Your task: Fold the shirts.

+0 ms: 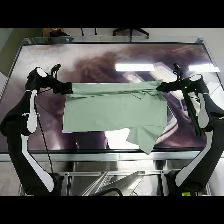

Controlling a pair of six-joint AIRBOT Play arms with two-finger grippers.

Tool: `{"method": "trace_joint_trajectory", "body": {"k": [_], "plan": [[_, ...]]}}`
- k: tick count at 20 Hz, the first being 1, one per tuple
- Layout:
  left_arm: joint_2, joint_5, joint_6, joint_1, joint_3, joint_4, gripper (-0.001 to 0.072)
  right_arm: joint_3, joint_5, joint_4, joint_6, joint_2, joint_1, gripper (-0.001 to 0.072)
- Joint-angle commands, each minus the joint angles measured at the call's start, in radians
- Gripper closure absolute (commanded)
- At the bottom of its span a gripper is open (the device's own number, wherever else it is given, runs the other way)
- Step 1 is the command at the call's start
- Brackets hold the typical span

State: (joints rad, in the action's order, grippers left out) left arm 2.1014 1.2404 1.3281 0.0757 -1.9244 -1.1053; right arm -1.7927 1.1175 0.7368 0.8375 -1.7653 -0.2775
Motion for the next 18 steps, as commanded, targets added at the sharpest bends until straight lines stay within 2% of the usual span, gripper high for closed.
{"method": "trace_joint_trajectory", "body": {"k": [1,5,7,11,15,18], "plan": [[0.001,0.044,0.024,-0.002,-0.016,-0.002,0.001,-0.001,0.01,0.012,0.003,0.027,0.003,0.0343],[-0.013,0.28,0.13,0.058,-0.153,-0.002,0.0004,-0.001,0.063,0.09,0.103,0.188,-0.029,0.0341],[-0.084,0.325,0.141,0.1,-0.082,0.0,0.0004,0.003,0.123,0.148,0.176,0.278,-0.067,0.0341],[-0.255,0.301,0.107,0.164,0.256,-0.001,0.0004,0.125,0.22,0.154,0.263,0.423,-0.149,0.0343],[-0.412,0.188,0.056,0.192,0.638,0.002,0.0004,0.432,0.242,0.153,0.293,0.602,-0.209,0.0343],[-0.496,0.096,0.048,0.194,0.806,0.006,0.0004,0.645,0.24,0.153,0.295,0.727,-0.215,0.0344]]}}
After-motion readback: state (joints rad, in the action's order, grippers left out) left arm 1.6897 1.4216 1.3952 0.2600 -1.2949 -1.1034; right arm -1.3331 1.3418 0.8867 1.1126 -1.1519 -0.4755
